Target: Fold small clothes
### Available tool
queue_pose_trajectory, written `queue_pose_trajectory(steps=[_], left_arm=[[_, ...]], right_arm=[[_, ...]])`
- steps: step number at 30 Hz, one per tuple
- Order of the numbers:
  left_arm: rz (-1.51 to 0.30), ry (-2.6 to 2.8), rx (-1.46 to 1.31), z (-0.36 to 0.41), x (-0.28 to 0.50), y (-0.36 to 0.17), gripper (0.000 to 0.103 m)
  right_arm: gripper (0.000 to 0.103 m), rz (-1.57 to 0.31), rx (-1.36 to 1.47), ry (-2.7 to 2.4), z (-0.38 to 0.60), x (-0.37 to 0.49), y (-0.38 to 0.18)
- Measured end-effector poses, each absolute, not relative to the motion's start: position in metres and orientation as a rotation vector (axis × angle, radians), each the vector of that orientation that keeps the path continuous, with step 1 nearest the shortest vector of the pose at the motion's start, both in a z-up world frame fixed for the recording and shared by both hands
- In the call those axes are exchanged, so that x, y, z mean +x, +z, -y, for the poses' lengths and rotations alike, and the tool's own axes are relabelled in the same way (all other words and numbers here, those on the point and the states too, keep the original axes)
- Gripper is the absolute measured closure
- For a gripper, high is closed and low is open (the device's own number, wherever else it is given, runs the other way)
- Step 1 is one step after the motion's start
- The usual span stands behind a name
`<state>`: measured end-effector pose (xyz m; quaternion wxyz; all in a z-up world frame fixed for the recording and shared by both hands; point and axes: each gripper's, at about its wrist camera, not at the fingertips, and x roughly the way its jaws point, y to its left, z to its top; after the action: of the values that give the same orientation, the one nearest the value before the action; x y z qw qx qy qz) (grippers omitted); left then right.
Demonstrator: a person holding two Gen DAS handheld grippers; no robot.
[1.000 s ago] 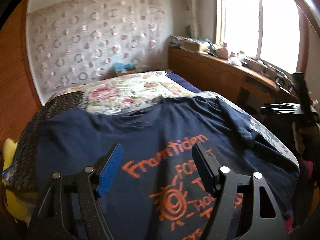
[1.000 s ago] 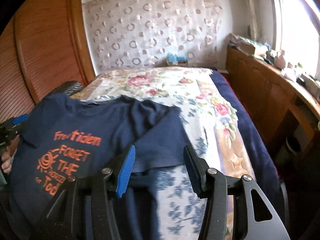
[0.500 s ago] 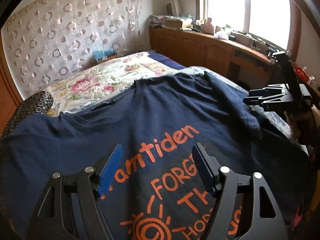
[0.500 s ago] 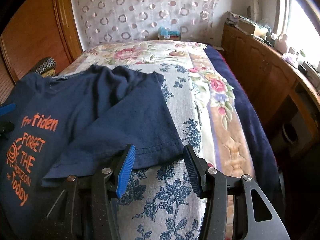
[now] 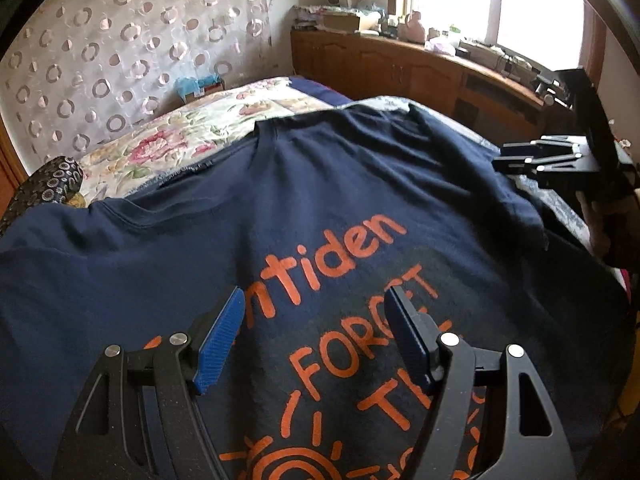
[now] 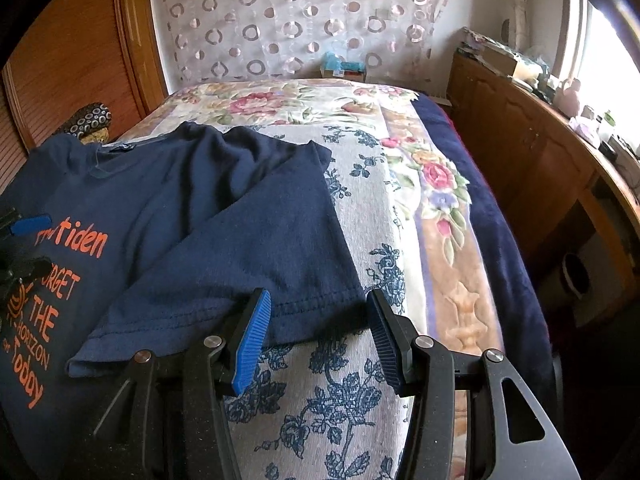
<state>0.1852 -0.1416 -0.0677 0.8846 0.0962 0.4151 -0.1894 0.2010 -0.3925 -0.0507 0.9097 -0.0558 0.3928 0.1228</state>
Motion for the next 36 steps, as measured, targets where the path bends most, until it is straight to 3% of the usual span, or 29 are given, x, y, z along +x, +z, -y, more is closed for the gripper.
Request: queue_pose_trajectory(steps=[9, 11, 13, 15, 29, 36], left_arm=[[-0.876, -0.395, 0.193, 0.142, 0.187, -0.068, 0.03], [-0.874, -0.395, 0.191, 0.141, 0.187, -0.068, 0.03], [-0.87, -0.395, 0.186, 0.14, 0.188, -0.067, 0.03], [-0.859, -0.391, 0.184, 0.138, 0.188, -0.066, 0.03], [-0.765, -0.311, 0.104, 0.093, 0.18, -0.031, 0.03], [-0.752, -0.256, 0.07, 0.066, 0.171, -0.03, 0.03]], right_arm=[[0.057, -0.807, -0.122, 0.256, 0.393, 0.202, -0.051], [0.065, -0.807, -0.127, 0.264, 0.393, 0.202, -0.051], [0.087, -0.81, -0.138, 0.275, 0.391, 0.203, -0.05], [0.097, -0.814, -0.153, 0.286, 0.389, 0.203, -0.049], [0.099, -0.684, -0.2, 0.545, 0.31, 0.218, 0.015], [0.096, -0.696, -0.255, 0.623, 0.257, 0.246, 0.017]])
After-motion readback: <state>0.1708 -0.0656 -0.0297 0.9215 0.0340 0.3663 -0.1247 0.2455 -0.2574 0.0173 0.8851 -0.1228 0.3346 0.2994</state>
